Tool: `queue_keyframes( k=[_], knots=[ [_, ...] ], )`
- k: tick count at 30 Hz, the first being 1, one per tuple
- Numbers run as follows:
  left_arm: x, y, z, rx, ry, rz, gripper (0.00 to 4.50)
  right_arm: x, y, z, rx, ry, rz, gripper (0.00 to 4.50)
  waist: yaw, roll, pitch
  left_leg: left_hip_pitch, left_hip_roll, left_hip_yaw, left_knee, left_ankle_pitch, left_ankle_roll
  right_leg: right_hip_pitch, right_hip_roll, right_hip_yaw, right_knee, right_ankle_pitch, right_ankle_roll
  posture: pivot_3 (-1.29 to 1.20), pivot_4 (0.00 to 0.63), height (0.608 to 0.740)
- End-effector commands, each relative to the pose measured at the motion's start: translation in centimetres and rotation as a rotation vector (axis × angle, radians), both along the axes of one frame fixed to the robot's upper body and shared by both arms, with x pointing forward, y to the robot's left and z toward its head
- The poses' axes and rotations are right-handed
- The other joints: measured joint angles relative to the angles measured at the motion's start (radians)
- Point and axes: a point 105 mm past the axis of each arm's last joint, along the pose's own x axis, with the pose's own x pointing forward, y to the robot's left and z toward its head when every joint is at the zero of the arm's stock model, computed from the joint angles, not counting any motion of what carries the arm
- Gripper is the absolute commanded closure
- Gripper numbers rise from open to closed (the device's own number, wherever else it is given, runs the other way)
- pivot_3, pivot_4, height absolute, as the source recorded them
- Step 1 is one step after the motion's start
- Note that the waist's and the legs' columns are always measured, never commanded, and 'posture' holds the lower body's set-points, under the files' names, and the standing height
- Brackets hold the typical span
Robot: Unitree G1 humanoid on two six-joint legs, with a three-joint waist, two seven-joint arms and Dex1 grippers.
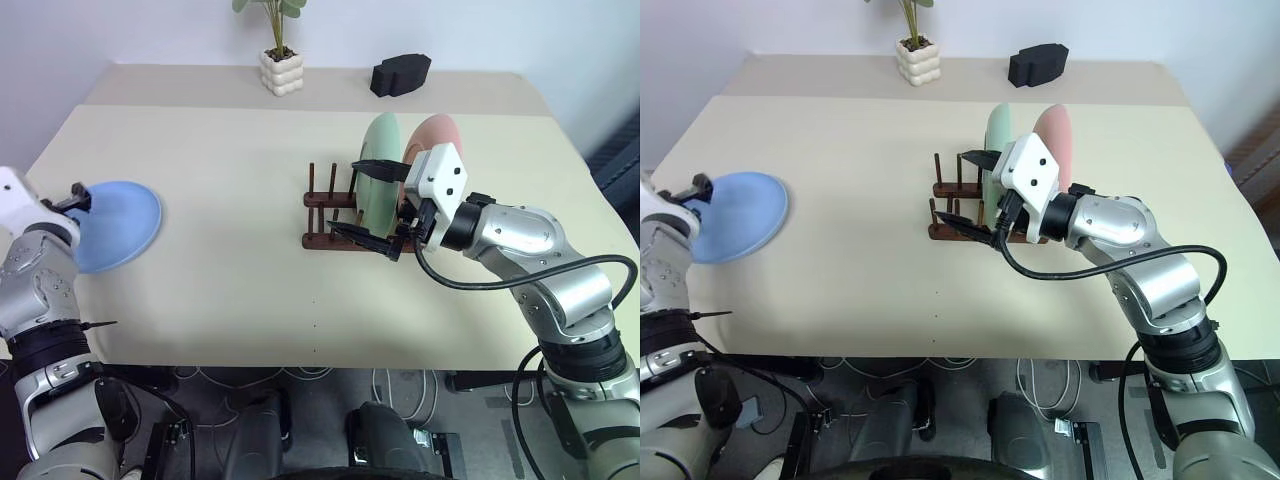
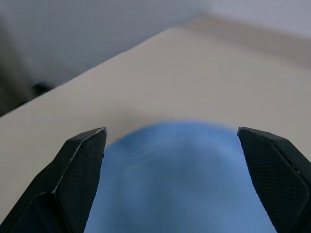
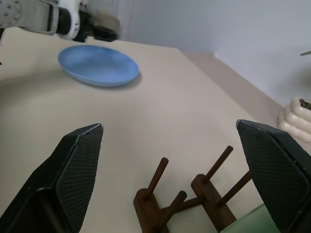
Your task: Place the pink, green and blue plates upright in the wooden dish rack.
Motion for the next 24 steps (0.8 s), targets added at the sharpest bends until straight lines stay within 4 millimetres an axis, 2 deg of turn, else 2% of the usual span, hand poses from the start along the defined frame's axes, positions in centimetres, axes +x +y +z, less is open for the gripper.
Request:
queue_keyframes(
  k=[1,6,10,13,18,20,21,24],
  knots=[
    [-1.1,2.0,0.9,-0.006,0.003,0.122,0.07,-0.3,0.0,1.1,0.014,-0.058,0.011,0.00,0.003,-0.003,-0.001,0.000,0.000,0.000,0.000,0.000,0.000,0.000,0.000,0.000,0.000,0.000,0.000,0.00,0.150,0.732],
    [-1.1,2.0,-1.2,-0.099,0.080,0.151,0.07,-0.3,-0.2,0.9,0.014,-0.057,-0.002,0.00,0.002,-0.005,-0.001,0.000,0.000,0.000,0.000,0.000,-0.001,0.000,-0.001,-0.001,0.000,0.000,0.000,0.00,0.150,0.732],
    [-0.5,0.8,-3.2,-0.260,0.120,0.109,0.07,-0.4,-0.3,0.8,0.016,-0.060,-0.007,0.00,0.002,-0.005,-0.002,0.000,0.000,0.000,0.000,0.000,-0.001,0.000,-0.001,-0.001,0.000,0.000,0.000,0.00,0.150,0.732],
    [-0.4,0.6,-3.4,-0.287,0.114,0.115,0.80,-0.5,-0.3,0.8,0.015,-0.063,-0.011,0.00,0.002,-0.005,-0.001,0.000,0.000,0.000,0.000,0.000,-0.001,0.000,-0.001,-0.001,0.000,0.000,0.000,0.00,0.150,0.732],
    [-0.2,0.0,-3.2,-0.312,0.085,0.115,3.33,-0.5,-0.4,0.7,0.012,-0.065,-0.014,0.00,0.002,-0.005,-0.002,0.000,0.000,0.000,0.000,0.001,-0.002,0.000,-0.001,-0.001,0.001,0.000,0.000,0.00,0.150,0.732],
    [0.0,-0.5,-3.1,-0.309,0.077,0.102,4.08,-0.5,-0.4,0.7,0.010,-0.067,-0.015,0.00,0.003,-0.005,-0.002,0.001,0.000,0.000,0.000,0.001,-0.002,0.001,-0.001,-0.001,0.001,0.000,0.000,0.00,0.150,0.732],
    [0.1,-0.8,-3.1,-0.312,0.071,0.092,4.38,-0.5,-0.4,0.7,0.010,-0.067,-0.016,0.00,0.003,-0.005,-0.002,0.001,-0.001,0.000,0.000,0.001,-0.002,0.001,-0.001,-0.001,0.001,0.000,0.000,0.00,0.150,0.732],
    [0.7,-1.9,-3.0,-0.317,0.058,0.049,4.46,-0.5,-0.4,0.7,0.007,-0.069,-0.018,0.00,0.003,-0.006,-0.002,0.000,-0.001,0.000,0.000,0.001,-0.002,0.001,-0.001,-0.001,0.001,0.000,0.000,0.00,0.150,0.732]
  ],
)
